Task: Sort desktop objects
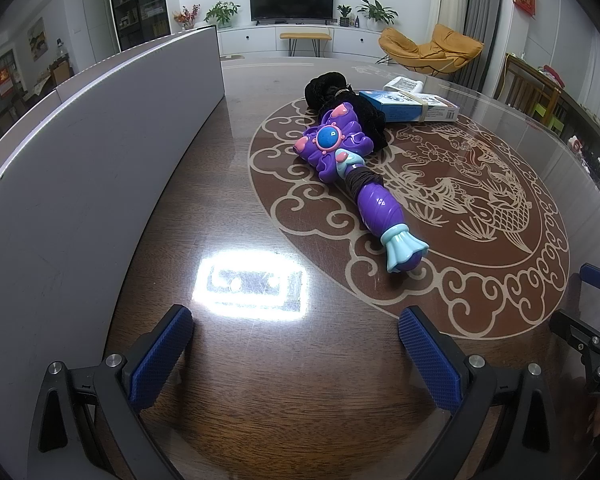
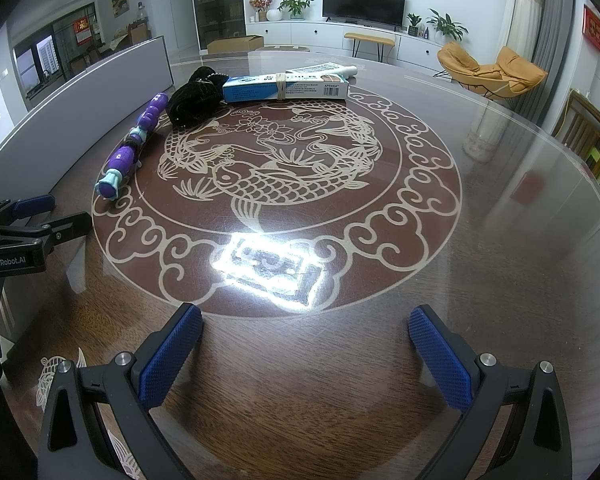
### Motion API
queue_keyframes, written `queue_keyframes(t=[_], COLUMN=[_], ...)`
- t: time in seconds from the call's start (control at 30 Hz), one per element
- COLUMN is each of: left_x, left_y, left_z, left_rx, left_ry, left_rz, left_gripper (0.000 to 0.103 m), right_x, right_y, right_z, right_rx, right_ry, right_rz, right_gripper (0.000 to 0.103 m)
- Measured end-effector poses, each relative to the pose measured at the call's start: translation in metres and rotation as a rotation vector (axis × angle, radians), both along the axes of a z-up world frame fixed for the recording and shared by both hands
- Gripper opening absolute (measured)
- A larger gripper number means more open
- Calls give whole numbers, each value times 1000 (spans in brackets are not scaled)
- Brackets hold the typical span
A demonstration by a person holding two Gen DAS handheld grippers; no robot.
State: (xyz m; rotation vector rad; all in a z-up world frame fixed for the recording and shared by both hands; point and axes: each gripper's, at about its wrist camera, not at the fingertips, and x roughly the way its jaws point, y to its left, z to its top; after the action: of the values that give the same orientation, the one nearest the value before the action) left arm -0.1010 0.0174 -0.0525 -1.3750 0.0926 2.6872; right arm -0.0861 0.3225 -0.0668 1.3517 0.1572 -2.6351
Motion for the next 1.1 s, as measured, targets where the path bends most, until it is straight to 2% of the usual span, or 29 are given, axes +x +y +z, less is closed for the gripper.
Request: queue_keyframes(t=[0.53, 0.67, 0.8, 0.9, 0.97, 1.0, 1.1], left_x=[1, 25, 50, 63, 69, 73, 80], left_y=[0, 1, 3, 2, 1, 0, -1], left_z=[0, 2, 0, 0, -1, -1, -2], left_rx=[-1, -6, -10, -10, -8, -7, -7], left_ry=[-6, -37, -52, -47, -34, -31, -29], left_rz=[4, 10, -43, -72, -76, -77, -80], left_gripper=[103, 103, 103, 103, 103, 103, 103], right_x=[0, 0, -11, -30, -48, -59, -87], right_y=[0, 0, -4, -21, -42, -58, -105], right_z=[0, 0, 2, 3, 9, 15, 21], right_rx=[1, 0, 1, 0, -79, -149, -190], right_ry=[0, -1, -11, -35, -62, -59, -61], right_rz=[1, 1, 13, 62, 145, 195, 271], right_gripper=[103, 103, 103, 103, 103, 103, 103])
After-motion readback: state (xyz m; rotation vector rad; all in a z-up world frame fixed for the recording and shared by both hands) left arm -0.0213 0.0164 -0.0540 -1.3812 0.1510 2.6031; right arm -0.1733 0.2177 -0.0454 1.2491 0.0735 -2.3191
